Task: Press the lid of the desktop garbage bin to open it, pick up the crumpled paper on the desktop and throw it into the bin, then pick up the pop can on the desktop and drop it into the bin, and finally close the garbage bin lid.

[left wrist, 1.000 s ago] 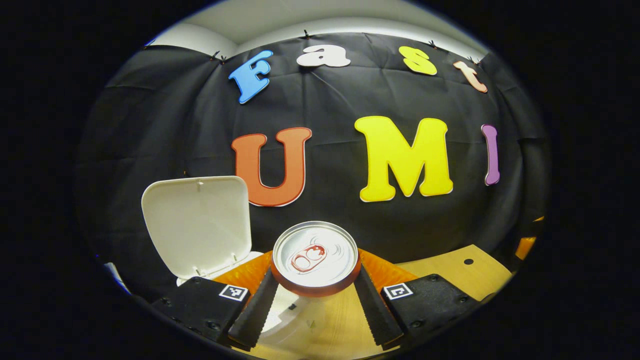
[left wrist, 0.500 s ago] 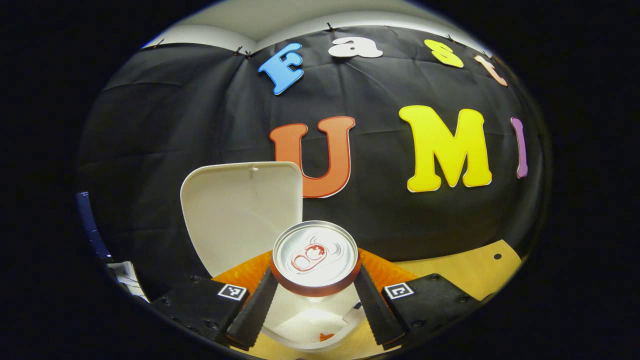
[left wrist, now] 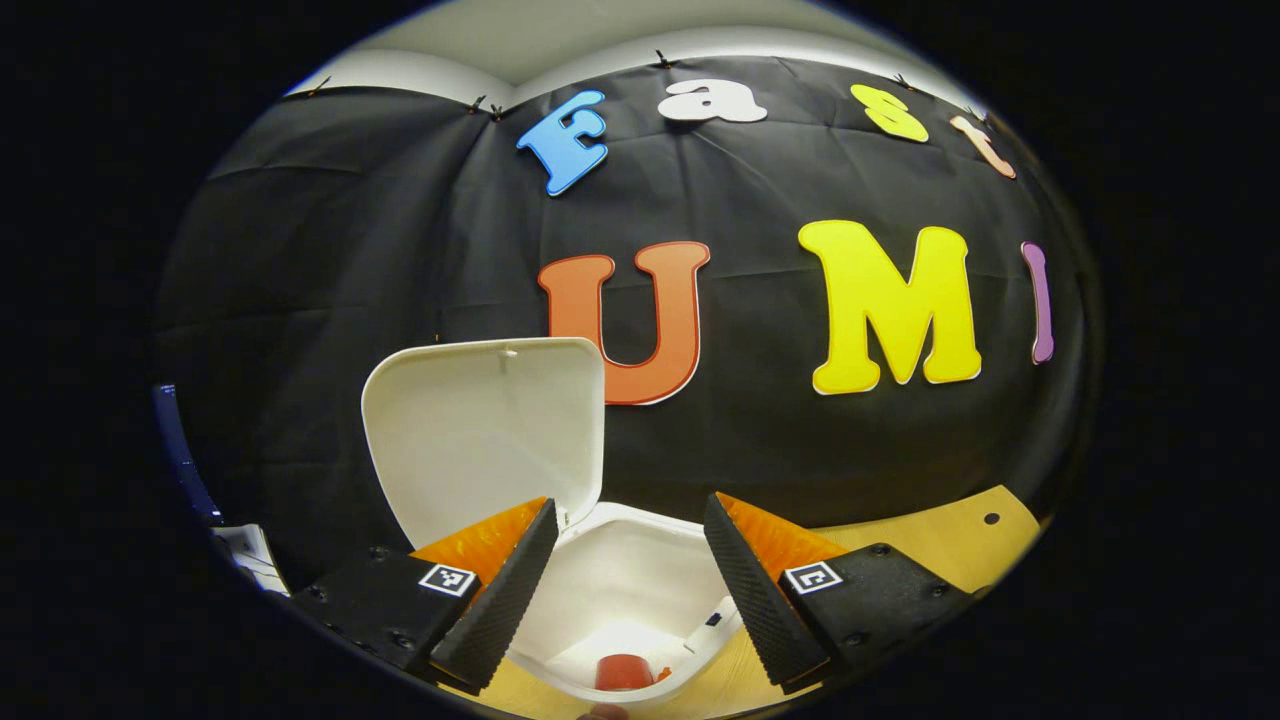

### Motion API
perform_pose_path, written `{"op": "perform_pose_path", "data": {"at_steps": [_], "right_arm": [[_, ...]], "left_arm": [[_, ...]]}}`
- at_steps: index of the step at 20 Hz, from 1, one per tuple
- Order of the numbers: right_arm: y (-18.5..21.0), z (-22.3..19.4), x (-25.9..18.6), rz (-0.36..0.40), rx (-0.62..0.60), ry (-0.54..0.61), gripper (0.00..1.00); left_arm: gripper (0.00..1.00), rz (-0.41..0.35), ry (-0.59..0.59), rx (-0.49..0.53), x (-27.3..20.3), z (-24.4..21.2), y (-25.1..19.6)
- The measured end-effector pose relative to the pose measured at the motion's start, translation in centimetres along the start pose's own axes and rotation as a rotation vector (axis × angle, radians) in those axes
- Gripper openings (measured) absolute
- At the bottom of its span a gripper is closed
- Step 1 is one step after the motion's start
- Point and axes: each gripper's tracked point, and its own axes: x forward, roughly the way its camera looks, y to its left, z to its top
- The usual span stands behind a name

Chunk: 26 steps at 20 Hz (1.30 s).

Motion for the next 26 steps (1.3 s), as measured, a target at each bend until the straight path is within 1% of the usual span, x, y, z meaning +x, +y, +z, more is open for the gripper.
{"op": "perform_pose_path", "data": {"at_steps": [3,5,9,11,13,15,18,19,21,24,26], "right_arm": [[-0.2,0.1,0.0,0.001,0.009,-0.001,0.95],[-0.5,0.1,0.0,0.000,0.017,-0.002,0.94],[-0.4,0.0,0.0,0.006,0.021,0.002,0.95],[0.0,-0.3,0.0,0.012,0.025,0.005,0.95],[0.2,-0.8,0.1,0.017,0.035,0.010,0.94],[0.8,-1.0,0.1,0.028,0.047,0.016,0.95],[1.2,-0.9,0.0,0.038,0.046,0.011,0.95],[1.2,-0.6,-0.1,0.039,0.044,0.005,0.95],[1.1,-0.5,-0.2,0.038,0.044,0.001,0.94],[0.9,-0.9,-0.1,0.035,0.052,0.008,0.95],[0.8,-1.2,-0.1,0.030,0.059,0.014,0.95]], "left_arm": [[0.96,-0.004,-0.017,-0.015,0.3,1.7,0.3],[0.95,-0.001,-0.042,-0.011,0.7,3.7,0.7],[0.95,-0.025,-0.096,-0.007,1.8,8.1,1.1],[0.95,-0.015,-0.121,-0.001,2.6,10.1,2.1],[0.95,-0.002,-0.131,0.022,3.6,11.2,3.0],[0.95,0.014,-0.131,0.037,4.5,11.6,4.2],[0.96,0.068,-0.137,0.065,5.9,12.1,6.6],[0.98,0.083,-0.135,0.066,6.5,12.2,7.6],[0.98,0.093,-0.119,0.044,7.1,12.1,8.6],[0.98,0.116,-0.065,-0.013,8.1,10.6,10.2],[0.98,0.128,-0.024,-0.052,8.3,9.4,10.4]]}}
